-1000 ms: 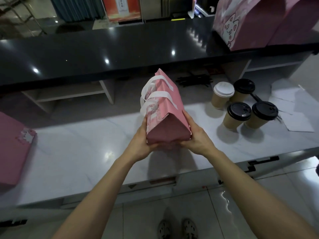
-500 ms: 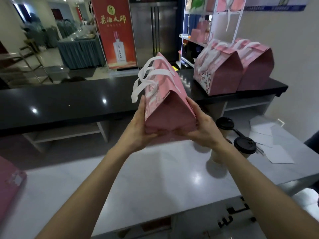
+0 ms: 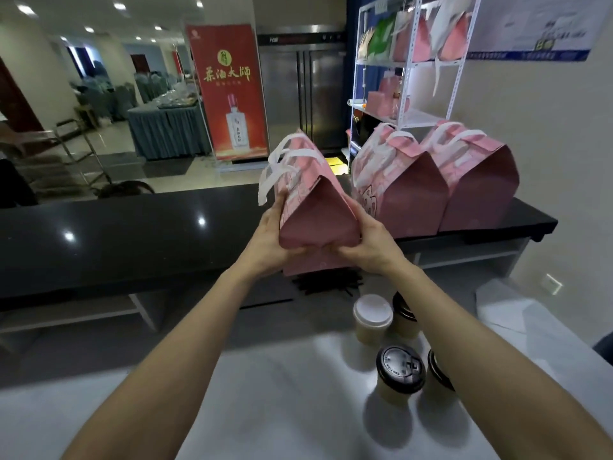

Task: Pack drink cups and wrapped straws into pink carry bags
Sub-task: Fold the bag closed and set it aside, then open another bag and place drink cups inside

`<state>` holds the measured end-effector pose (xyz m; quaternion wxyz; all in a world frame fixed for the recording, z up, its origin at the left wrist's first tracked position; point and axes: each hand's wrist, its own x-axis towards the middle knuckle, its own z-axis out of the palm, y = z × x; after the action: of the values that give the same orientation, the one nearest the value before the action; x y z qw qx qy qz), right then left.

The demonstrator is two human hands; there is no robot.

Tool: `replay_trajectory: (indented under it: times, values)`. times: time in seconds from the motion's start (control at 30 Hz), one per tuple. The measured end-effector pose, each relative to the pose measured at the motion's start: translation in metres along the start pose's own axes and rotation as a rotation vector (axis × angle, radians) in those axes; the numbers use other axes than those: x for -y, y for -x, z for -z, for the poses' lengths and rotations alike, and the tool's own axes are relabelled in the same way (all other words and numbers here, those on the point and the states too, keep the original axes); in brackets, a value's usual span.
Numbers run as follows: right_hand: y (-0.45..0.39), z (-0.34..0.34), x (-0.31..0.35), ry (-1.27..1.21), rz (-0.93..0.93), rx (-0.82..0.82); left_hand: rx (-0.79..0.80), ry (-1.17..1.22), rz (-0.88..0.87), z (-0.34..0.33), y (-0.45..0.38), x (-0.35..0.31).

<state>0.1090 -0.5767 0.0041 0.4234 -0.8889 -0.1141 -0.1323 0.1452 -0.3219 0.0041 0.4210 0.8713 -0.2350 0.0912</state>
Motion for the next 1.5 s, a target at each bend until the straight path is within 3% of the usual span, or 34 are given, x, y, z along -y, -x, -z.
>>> replay_trajectory:
  times: [0.23, 0.4, 0.47, 1.07, 1.13, 1.27, 1.4, 1.5]
  values:
    - [0.0, 0.002, -0.048, 0.138, -0.145, 0.039, -0.024, -0.012, 0.084, -0.023, -0.028, 0.008]
    - [0.036, 0.006, -0.079, 0.387, -0.24, 0.318, 0.018, -0.034, 0.077, -0.03, -0.058, 0.005]
    - [0.042, 0.005, -0.083, 0.437, -0.237, 0.358, 0.023, -0.031, 0.064, -0.035, -0.068, 0.004]
    - [0.038, 0.002, -0.078, 0.414, -0.247, 0.381, 0.057, 0.026, 0.088, -0.037, -0.088, 0.005]
    - [0.036, -0.004, -0.072, 0.428, -0.228, 0.393, 0.078, 0.071, 0.132, -0.024, -0.077, 0.008]
    - [0.03, -0.027, -0.047, 0.433, -0.164, 0.421, 0.077, -0.053, 0.184, 0.015, -0.025, 0.028]
    - [0.028, -0.075, -0.018, 0.437, -0.088, 0.501, 0.173, -0.292, 0.243, 0.058, 0.065, 0.061]
    - [0.034, -0.124, 0.006, 0.423, -0.055, 0.594, 0.291, -0.568, 0.394, 0.084, 0.139, 0.096]
